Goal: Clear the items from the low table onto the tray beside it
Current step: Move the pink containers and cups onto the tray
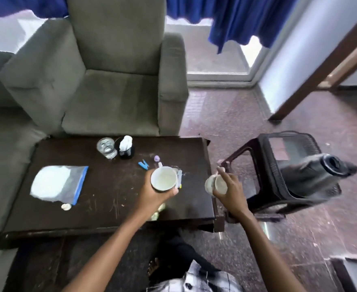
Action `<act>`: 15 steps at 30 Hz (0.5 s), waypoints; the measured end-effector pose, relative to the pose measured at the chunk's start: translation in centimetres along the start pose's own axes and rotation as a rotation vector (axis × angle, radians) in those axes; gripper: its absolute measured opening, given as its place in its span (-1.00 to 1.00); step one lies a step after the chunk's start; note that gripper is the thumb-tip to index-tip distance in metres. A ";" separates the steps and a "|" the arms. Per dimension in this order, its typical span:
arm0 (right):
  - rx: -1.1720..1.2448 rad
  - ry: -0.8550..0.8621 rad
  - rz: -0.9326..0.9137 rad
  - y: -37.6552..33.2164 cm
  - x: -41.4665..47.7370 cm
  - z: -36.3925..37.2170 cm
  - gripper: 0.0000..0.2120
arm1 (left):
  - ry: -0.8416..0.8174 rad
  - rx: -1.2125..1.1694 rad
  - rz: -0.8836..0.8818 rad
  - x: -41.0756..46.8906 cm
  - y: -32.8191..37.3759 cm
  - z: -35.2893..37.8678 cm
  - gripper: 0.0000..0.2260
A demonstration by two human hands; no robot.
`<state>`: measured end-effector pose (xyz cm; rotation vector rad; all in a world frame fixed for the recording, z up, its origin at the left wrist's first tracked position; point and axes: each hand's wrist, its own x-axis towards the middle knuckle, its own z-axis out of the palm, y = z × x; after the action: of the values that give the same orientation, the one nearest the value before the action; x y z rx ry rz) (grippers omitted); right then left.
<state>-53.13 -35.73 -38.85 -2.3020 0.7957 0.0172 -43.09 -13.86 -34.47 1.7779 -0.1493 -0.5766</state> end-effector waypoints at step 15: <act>0.159 0.284 0.067 14.5 -7.3 -13.2 -0.47 | -0.058 0.332 0.244 -1.0 2.3 17.7 -0.29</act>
<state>-69.65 -48.24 -36.05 -2.1529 0.9796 -0.3373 -51.55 -29.54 -35.18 2.0252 -0.5199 -0.4447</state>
